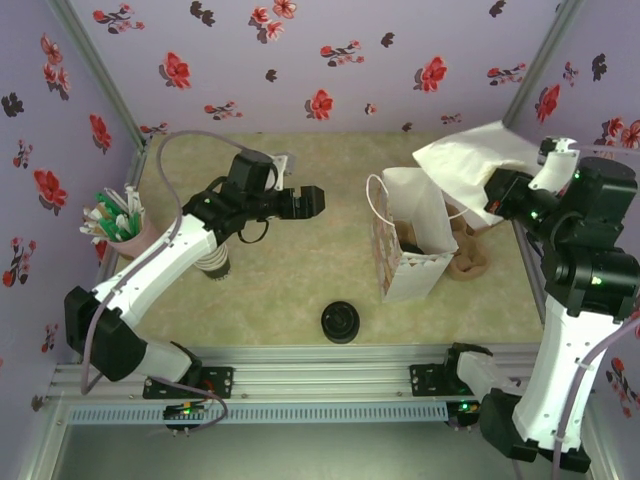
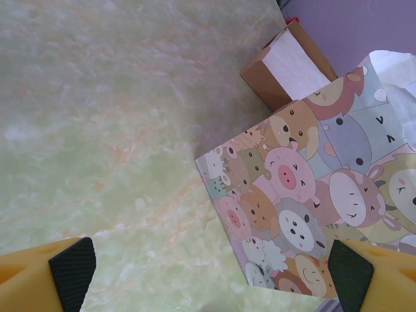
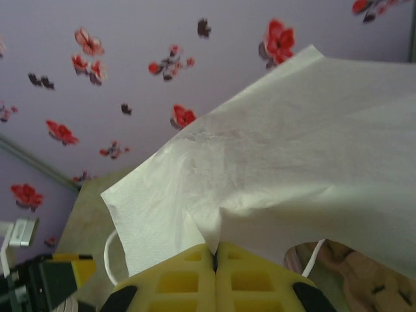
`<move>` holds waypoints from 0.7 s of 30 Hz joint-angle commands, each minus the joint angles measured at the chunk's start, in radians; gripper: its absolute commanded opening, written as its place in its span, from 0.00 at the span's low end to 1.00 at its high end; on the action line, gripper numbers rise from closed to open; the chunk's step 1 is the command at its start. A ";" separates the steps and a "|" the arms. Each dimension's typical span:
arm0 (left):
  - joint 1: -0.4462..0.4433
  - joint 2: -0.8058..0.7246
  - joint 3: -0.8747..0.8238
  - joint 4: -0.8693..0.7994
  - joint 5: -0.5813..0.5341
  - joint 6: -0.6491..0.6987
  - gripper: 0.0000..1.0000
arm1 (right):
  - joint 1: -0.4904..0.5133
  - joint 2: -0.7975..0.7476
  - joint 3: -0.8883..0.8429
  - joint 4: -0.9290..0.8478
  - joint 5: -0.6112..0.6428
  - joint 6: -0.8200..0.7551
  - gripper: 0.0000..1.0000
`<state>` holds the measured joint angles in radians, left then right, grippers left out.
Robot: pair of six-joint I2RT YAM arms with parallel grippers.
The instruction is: Pack the takeout coffee
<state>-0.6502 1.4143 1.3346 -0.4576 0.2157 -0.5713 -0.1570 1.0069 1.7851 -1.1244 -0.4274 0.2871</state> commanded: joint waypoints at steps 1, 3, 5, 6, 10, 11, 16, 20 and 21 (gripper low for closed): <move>-0.008 -0.033 -0.018 -0.015 -0.024 -0.012 0.95 | 0.044 0.011 0.032 -0.131 0.009 -0.057 0.00; -0.008 -0.036 -0.020 -0.020 -0.030 -0.010 0.95 | 0.081 0.025 0.034 -0.164 0.078 -0.073 0.00; -0.009 -0.038 -0.020 -0.023 -0.034 -0.011 0.95 | 0.139 0.047 0.034 -0.184 0.145 -0.080 0.00; -0.010 -0.037 -0.020 -0.023 -0.035 -0.011 0.95 | 0.167 0.056 0.041 -0.191 0.178 -0.082 0.00; -0.015 -0.038 -0.020 -0.028 -0.041 -0.013 0.95 | 0.332 0.114 0.077 -0.241 0.400 -0.089 0.00; -0.016 -0.039 -0.020 -0.031 -0.044 -0.012 0.95 | 0.373 0.133 0.093 -0.261 0.464 -0.092 0.00; -0.021 -0.044 -0.023 -0.037 -0.053 -0.013 0.95 | 0.573 0.211 0.169 -0.336 0.779 -0.106 0.00; -0.023 -0.042 -0.023 -0.037 -0.056 -0.014 0.95 | 0.706 0.266 0.208 -0.368 1.019 -0.139 0.00; -0.022 -0.041 -0.023 -0.037 -0.056 -0.013 0.96 | 0.730 0.277 0.208 -0.369 1.036 -0.151 0.00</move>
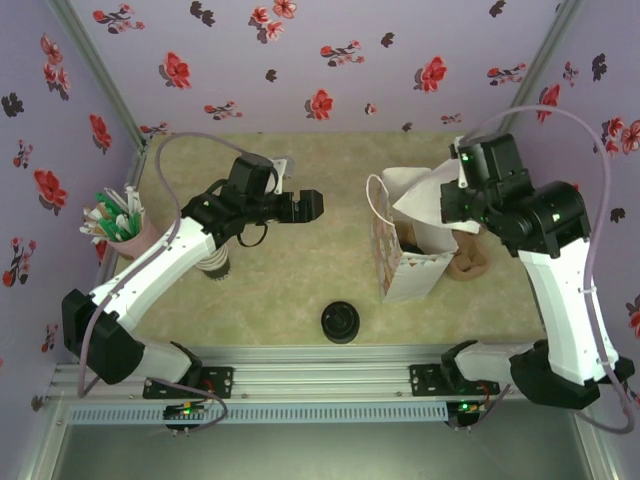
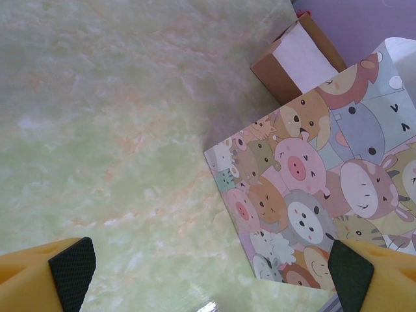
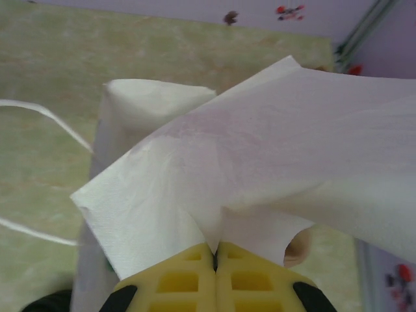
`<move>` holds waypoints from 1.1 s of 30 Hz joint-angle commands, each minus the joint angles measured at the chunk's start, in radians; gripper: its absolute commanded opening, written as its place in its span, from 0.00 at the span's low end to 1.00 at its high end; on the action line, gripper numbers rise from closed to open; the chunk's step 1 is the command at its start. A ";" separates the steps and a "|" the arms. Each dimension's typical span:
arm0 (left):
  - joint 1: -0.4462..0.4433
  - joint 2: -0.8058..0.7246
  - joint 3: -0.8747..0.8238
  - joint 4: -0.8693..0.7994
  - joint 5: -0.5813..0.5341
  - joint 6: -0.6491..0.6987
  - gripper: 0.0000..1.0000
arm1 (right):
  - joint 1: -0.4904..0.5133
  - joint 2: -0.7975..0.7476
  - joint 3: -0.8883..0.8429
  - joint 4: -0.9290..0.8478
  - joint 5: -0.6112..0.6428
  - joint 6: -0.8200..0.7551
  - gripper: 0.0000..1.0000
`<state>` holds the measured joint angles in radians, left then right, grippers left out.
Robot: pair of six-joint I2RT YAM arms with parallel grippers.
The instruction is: Pack the takeout coffee
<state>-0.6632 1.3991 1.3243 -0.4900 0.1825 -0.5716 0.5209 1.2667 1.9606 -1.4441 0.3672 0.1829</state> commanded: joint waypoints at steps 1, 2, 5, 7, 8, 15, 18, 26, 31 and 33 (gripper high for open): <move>-0.011 -0.026 -0.013 -0.006 -0.023 -0.012 0.95 | 0.078 0.033 0.030 -0.053 0.263 -0.054 0.00; -0.009 -0.026 -0.013 -0.006 -0.025 -0.012 0.95 | 0.106 0.050 0.029 -0.066 0.287 -0.057 0.00; -0.010 -0.027 -0.014 -0.007 -0.028 -0.011 0.96 | 0.189 0.096 0.015 -0.102 0.387 -0.062 0.00; -0.010 -0.027 -0.016 -0.007 -0.028 -0.011 0.96 | 0.229 0.123 0.006 -0.120 0.419 -0.063 0.00; -0.010 -0.027 -0.017 -0.007 -0.028 -0.010 0.96 | 0.244 0.134 0.000 -0.125 0.430 -0.063 0.00; -0.010 -0.032 -0.023 -0.004 -0.028 -0.005 0.96 | 0.269 0.184 -0.010 -0.156 0.331 -0.051 0.00; -0.010 -0.032 -0.025 -0.003 -0.028 -0.005 0.96 | 0.268 0.210 -0.017 -0.183 0.282 -0.034 0.00; -0.010 -0.038 -0.034 -0.002 -0.028 -0.001 0.96 | 0.261 0.229 -0.061 -0.237 0.232 0.074 0.00; -0.010 -0.035 -0.033 0.001 -0.028 -0.001 0.96 | 0.237 0.200 -0.127 -0.223 0.172 0.099 0.00; -0.010 -0.032 -0.031 0.003 -0.026 -0.001 0.96 | 0.227 0.198 -0.153 -0.219 0.153 0.100 0.00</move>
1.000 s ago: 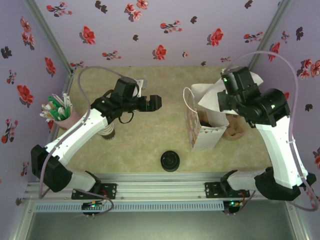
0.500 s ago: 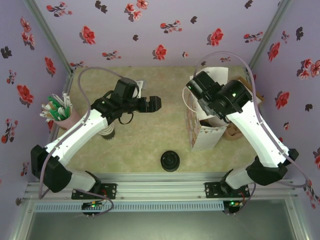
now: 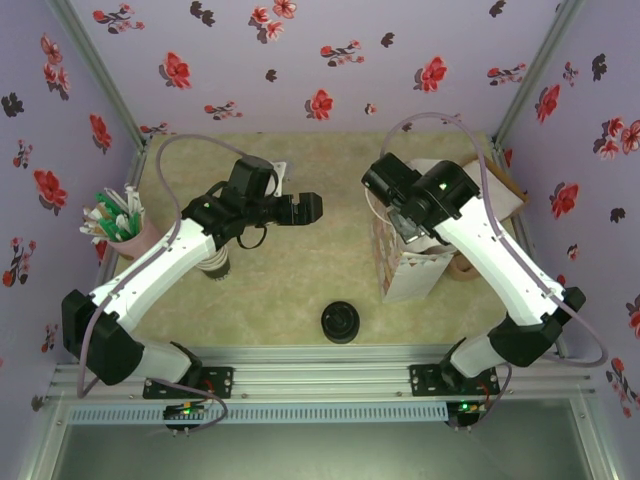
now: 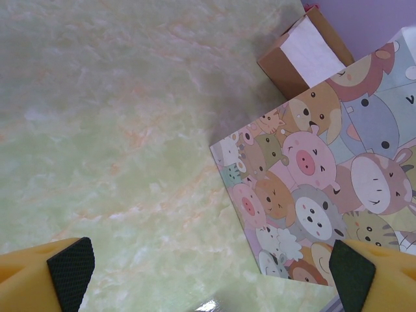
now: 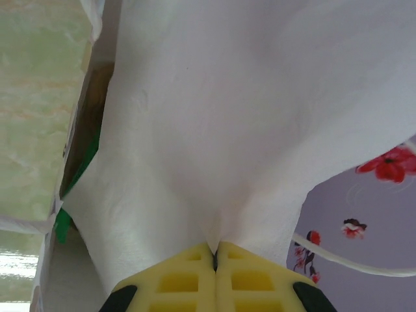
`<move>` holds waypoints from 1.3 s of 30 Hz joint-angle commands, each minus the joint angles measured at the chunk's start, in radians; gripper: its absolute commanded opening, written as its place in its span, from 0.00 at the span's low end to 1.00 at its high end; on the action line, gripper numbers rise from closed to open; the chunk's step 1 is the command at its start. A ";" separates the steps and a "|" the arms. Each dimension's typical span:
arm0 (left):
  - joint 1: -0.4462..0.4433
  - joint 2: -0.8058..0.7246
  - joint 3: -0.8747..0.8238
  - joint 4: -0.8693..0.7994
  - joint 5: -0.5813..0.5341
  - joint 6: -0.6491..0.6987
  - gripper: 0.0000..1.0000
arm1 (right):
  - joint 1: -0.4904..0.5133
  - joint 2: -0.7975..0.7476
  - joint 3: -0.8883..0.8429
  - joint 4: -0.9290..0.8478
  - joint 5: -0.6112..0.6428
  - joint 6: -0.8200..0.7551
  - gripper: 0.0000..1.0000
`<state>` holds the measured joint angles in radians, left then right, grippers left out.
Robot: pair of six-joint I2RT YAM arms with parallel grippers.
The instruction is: Pack the takeout coffee
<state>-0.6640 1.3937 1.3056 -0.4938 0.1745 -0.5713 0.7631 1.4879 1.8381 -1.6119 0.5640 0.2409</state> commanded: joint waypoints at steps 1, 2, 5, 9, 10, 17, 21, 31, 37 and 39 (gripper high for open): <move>-0.009 -0.024 -0.011 0.009 -0.018 -0.002 0.96 | -0.022 -0.024 -0.044 -0.043 -0.065 0.037 0.00; -0.009 -0.021 -0.010 0.009 -0.017 -0.003 0.96 | -0.026 -0.025 -0.050 -0.035 -0.077 0.034 0.00; -0.009 -0.015 -0.008 0.013 -0.014 -0.006 0.96 | -0.040 -0.022 -0.076 0.000 -0.113 0.007 0.00; -0.010 -0.010 -0.002 0.012 -0.013 -0.005 0.96 | -0.075 -0.011 -0.096 0.048 -0.137 -0.013 0.00; -0.010 -0.009 -0.002 0.011 -0.013 -0.005 0.96 | -0.083 -0.010 -0.100 0.062 -0.144 -0.021 0.00; -0.010 -0.003 0.004 0.010 -0.013 -0.005 0.96 | -0.122 -0.006 -0.129 0.169 -0.248 -0.072 0.00; -0.010 0.005 0.009 0.012 -0.012 -0.003 0.96 | -0.151 0.007 -0.165 0.217 -0.315 -0.094 0.00; -0.015 0.019 0.018 0.013 -0.010 -0.003 0.96 | -0.203 0.000 -0.257 0.281 -0.367 -0.092 0.03; -0.019 0.015 0.027 0.014 -0.010 -0.005 0.97 | -0.208 -0.034 -0.191 0.257 -0.299 -0.056 0.37; -0.020 0.007 0.028 0.013 -0.010 -0.006 0.97 | -0.209 -0.051 -0.163 0.250 -0.255 -0.037 0.40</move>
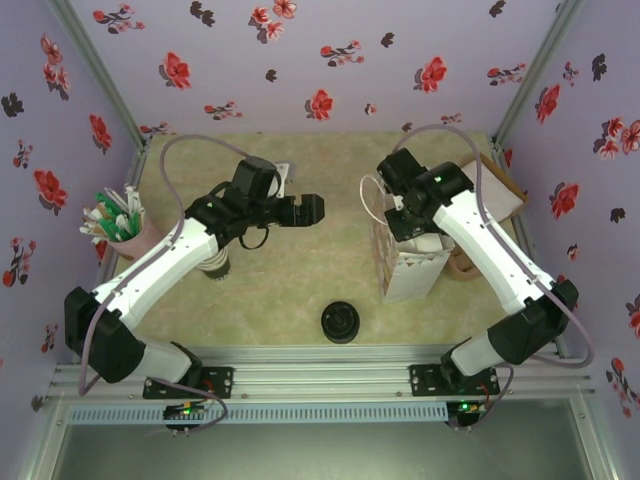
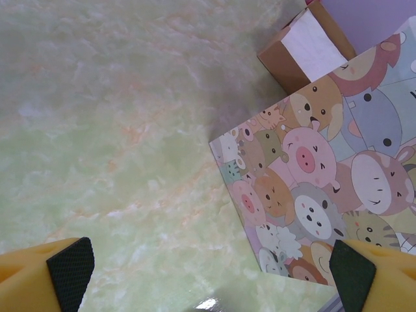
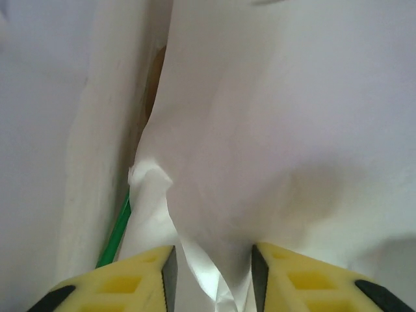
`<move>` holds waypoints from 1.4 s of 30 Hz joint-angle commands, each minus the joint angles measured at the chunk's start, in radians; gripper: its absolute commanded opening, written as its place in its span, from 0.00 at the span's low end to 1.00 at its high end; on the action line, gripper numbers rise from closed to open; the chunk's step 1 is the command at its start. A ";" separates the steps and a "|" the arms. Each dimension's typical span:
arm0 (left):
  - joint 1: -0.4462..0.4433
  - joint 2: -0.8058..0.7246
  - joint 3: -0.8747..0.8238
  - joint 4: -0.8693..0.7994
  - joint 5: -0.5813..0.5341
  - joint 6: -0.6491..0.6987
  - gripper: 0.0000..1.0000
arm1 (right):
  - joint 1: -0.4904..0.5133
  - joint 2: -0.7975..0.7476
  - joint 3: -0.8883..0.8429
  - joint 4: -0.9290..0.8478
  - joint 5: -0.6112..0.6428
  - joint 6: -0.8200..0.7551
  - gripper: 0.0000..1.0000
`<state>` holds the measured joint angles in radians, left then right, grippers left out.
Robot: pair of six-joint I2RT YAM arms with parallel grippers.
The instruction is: Pack the takeout coffee
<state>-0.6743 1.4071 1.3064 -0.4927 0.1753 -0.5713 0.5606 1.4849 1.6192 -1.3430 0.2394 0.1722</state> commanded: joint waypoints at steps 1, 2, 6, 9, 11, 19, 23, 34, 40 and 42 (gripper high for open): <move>-0.012 -0.011 0.028 0.012 -0.012 -0.005 0.97 | -0.008 -0.059 0.067 -0.021 0.080 0.041 0.41; -0.013 -0.014 0.026 0.013 -0.014 -0.005 0.97 | -0.009 -0.069 0.080 -0.019 0.089 0.051 0.47; -0.022 -0.043 0.021 0.012 -0.032 0.001 0.97 | -0.024 -0.134 0.096 0.015 0.133 0.088 0.58; -0.031 -0.062 0.017 0.010 -0.051 0.004 0.97 | -0.034 -0.174 0.090 0.047 0.130 0.112 0.62; -0.037 -0.072 0.014 0.010 -0.062 0.006 0.97 | -0.044 -0.197 0.070 0.077 0.102 0.121 0.64; -0.053 -0.092 -0.010 0.005 -0.093 0.011 0.97 | -0.085 -0.201 0.026 0.123 0.102 0.160 0.63; -0.070 -0.113 -0.034 0.012 -0.129 0.022 0.97 | -0.089 -0.179 0.038 0.141 0.109 0.163 0.54; -0.187 -0.286 -0.226 0.064 -0.279 0.062 0.99 | -0.090 -0.566 -0.162 0.304 0.300 0.271 0.70; -0.270 -0.331 -0.359 0.084 -0.375 0.066 0.99 | -0.090 -0.845 -0.429 0.387 0.459 0.369 0.89; -0.297 -0.339 -0.414 0.097 -0.410 0.058 0.99 | -0.090 -0.911 -0.518 0.409 0.496 0.396 0.96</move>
<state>-0.9424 1.0863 0.9463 -0.4236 -0.1440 -0.5282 0.4755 0.6071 1.1912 -0.9913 0.6201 0.4938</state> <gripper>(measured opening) 0.991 0.940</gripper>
